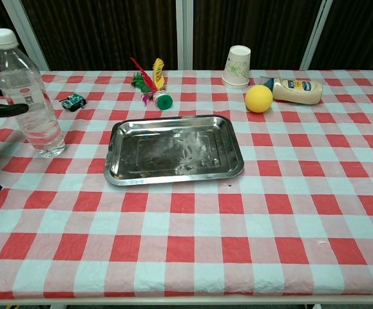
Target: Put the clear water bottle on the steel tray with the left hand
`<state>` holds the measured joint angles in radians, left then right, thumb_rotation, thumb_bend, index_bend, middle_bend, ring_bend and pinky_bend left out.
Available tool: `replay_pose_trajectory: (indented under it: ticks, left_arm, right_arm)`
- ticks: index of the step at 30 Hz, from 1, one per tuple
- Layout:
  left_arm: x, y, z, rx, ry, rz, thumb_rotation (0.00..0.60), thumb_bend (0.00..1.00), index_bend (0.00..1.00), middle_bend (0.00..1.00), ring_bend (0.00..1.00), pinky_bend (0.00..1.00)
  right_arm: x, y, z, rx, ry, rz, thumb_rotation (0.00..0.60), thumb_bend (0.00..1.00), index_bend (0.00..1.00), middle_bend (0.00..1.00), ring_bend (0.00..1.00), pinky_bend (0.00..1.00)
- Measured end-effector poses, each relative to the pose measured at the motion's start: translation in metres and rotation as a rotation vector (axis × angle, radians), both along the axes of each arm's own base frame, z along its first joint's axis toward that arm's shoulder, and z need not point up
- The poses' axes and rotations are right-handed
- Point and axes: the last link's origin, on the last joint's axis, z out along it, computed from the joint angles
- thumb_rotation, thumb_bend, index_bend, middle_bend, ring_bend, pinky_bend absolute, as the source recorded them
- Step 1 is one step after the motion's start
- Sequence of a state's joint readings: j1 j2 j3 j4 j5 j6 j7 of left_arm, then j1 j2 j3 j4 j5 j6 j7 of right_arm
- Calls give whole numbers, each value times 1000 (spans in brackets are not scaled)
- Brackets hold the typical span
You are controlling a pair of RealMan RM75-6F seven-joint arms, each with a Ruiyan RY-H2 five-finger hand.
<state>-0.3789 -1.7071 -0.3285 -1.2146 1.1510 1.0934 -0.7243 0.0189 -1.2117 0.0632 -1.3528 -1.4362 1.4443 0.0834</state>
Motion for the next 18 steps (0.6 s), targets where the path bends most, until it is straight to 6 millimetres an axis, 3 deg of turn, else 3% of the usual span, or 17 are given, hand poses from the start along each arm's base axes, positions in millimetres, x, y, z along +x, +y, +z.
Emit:
replay_pose_trajectory:
  ticks: [11, 18]
  left_arm:
    - [14, -3, -23, -52, -71, -43, 600, 0, 161, 220, 156, 242]
    - [25, 13, -35, -85, -128, -42, 600, 16, 275, 372, 267, 378]
  right_arm:
    - [-2, -2, 2, -6, -9, -23, 600, 101, 0, 43, 0, 0]
    - [-3, -2, 2, -6, -11, -31, 600, 101, 0, 42, 0, 0]
